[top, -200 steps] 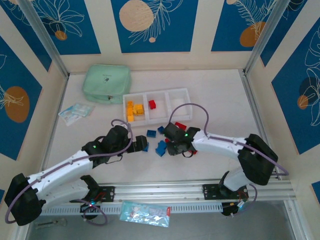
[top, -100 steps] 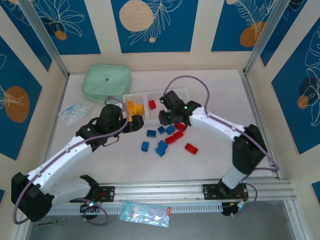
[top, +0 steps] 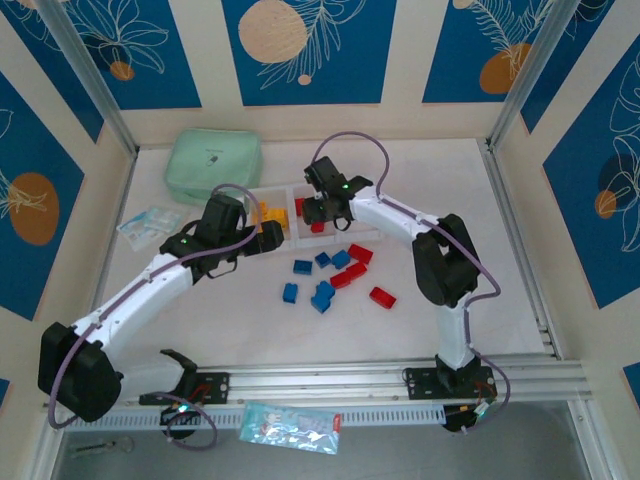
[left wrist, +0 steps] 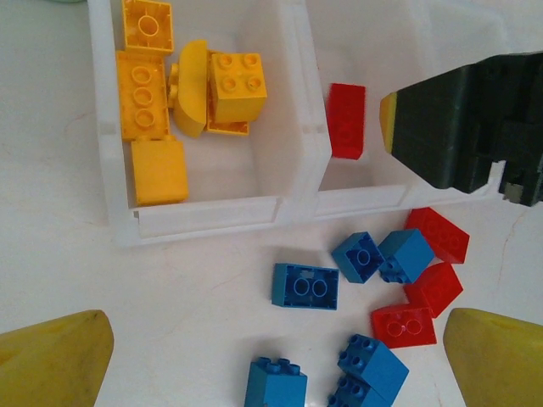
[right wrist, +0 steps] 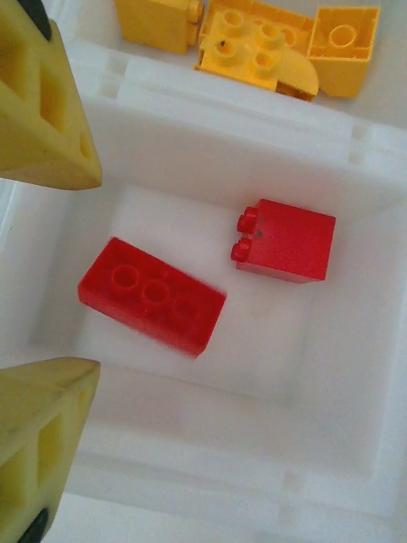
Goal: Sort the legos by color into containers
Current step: Place the lego in the container, then rotate the lego at the bottom-center of the table.
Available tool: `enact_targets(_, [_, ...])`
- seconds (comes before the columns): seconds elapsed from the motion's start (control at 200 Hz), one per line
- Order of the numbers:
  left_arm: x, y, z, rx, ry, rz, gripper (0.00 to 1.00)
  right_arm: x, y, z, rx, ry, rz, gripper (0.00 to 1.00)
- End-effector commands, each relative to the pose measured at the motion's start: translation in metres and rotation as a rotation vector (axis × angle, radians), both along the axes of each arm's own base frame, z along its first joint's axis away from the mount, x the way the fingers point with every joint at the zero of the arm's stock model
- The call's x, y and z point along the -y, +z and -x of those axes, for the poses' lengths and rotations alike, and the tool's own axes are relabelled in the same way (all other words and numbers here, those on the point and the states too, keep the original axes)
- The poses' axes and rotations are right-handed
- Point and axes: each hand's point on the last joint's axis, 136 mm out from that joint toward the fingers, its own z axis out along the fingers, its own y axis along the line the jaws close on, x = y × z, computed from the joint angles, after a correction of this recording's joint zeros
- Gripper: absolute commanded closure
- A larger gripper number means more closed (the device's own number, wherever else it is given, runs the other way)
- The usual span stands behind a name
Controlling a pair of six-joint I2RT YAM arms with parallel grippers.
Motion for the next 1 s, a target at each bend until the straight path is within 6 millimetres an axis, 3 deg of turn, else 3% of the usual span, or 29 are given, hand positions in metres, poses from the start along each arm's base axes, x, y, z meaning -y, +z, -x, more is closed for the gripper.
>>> enact_targets(0.0, [-0.001, 0.014, -0.002, 0.021, -0.017, 0.005, 0.01, 0.003, 0.043, 0.009, 0.059, 0.014, -0.04, 0.42])
enact_targets(0.15, [0.003, 0.014, 0.007, 0.009, -0.039, 0.037, 0.01, 0.022, 0.048, 0.048, 0.002, 0.01, -0.109, 0.39])
enact_targets(0.345, [0.019, 0.003, 0.028, -0.015, -0.1, 0.087, 0.01, 0.073, 0.035, 0.104, -0.104, -0.07, -0.125, 0.32])
enact_targets(0.605, [0.052, -0.014, 0.062, -0.021, -0.177, 0.108, 0.01, 0.129, -0.001, 0.171, -0.277, -0.19, -0.154, 0.24])
enact_targets(0.765, [0.067, -0.024, 0.075, -0.024, -0.207, 0.108, 0.01, 0.147, -0.028, 0.19, -0.38, -0.246, -0.18, 0.19])
enact_targets(0.995, [0.081, -0.035, 0.086, -0.038, -0.207, 0.126, 0.01, 0.153, -0.056, 0.196, -0.434, -0.259, -0.163, 0.14])
